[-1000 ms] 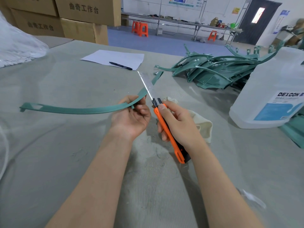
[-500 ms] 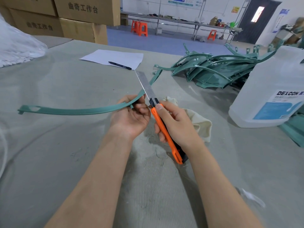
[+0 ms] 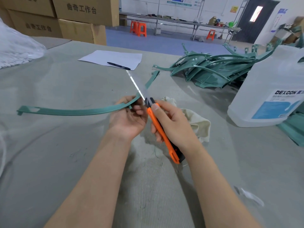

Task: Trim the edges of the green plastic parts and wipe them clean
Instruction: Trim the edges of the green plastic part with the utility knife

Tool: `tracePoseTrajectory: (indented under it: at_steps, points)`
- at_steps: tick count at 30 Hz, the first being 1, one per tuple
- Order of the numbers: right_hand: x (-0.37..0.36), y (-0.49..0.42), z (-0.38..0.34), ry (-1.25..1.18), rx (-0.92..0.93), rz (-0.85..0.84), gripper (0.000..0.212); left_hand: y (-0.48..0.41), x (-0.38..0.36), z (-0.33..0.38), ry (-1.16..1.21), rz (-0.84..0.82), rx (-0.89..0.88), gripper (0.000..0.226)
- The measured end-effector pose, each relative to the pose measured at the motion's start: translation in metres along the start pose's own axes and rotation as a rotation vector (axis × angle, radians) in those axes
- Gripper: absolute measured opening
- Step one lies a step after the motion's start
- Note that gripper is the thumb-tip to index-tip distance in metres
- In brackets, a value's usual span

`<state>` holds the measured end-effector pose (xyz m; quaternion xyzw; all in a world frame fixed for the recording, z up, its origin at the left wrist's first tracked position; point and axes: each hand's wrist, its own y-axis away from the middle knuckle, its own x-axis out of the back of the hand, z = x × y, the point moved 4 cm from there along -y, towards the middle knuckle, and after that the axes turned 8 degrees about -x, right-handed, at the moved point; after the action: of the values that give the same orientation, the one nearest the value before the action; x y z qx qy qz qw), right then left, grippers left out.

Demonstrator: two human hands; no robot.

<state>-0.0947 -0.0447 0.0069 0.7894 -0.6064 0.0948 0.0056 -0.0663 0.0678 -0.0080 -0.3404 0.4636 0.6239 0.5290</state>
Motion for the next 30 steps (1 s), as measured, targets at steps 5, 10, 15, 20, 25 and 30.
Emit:
tracePoseTrajectory:
  at_steps: [5,10,15,20,25,30]
  points:
    - [0.0097,-0.0020,0.0028,0.002,-0.030,0.090,0.018,0.0017,-0.0010,-0.0001,0.022,-0.054,0.066,0.024]
    - [0.0059,-0.0018,0.0027,0.030,-0.021,0.073,0.018,0.0031,-0.0041,0.0002,0.033,-0.036,0.037,0.018]
    - [0.0040,-0.0016,0.0023,0.021,-0.014,0.053,0.018,0.0047,-0.0052,0.0008,0.003,-0.035,0.002,0.021]
    - [0.0031,-0.0009,0.0024,0.014,-0.006,0.036,0.019,0.0044,-0.0048,0.0016,0.014,-0.036,0.001,0.021]
    - [0.0023,-0.0010,0.0034,-0.002,-0.009,0.023,0.020,0.0049,-0.0052,0.0010,0.009,-0.036,-0.009,0.018]
    - [0.0014,-0.0003,0.0032,-0.002,-0.003,0.021,0.021,0.0052,-0.0068,0.0004,0.033,-0.039,-0.017,0.017]
